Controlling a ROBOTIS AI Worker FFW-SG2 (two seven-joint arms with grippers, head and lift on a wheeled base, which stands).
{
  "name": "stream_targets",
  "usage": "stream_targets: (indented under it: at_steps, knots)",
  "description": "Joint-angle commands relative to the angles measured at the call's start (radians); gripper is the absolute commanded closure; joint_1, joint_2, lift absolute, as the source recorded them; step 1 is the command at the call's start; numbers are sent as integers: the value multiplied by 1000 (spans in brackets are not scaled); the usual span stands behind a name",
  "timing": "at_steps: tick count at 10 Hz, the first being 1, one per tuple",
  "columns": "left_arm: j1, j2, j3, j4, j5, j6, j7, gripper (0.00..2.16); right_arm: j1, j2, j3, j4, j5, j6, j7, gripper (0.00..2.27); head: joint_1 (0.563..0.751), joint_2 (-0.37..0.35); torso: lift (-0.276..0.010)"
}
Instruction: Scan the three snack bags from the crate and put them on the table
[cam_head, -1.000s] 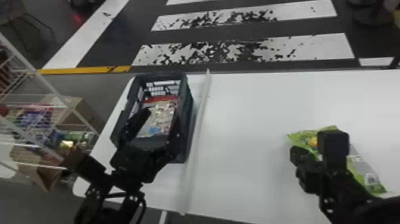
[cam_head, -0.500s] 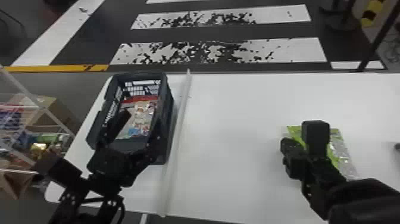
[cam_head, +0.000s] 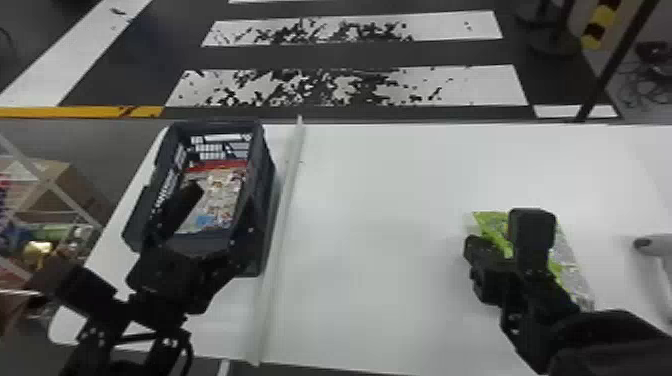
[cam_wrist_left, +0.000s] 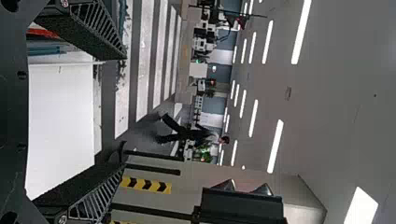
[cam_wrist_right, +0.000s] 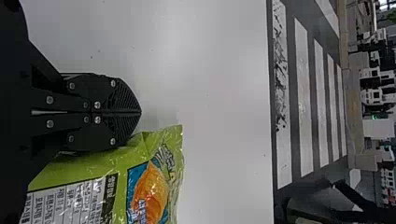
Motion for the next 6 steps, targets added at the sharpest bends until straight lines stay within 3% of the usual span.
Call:
stream_targets:
  at_steps: [1,3,6]
  knots:
    - [-2,-2,-4,-1,0,0,2,60,105,-3,-24,-176,-39,19,21,2216,695,105,-94]
    - [-11,-2,-29,-1,-5,0,8,60,220,-14,-80,-426,-103,74,48,2216,695,124,-94]
    - [-17,1,-40,4,-5,-3,8,60,270,-22,-202,-458,-113,84,48,2216,695,69,-94]
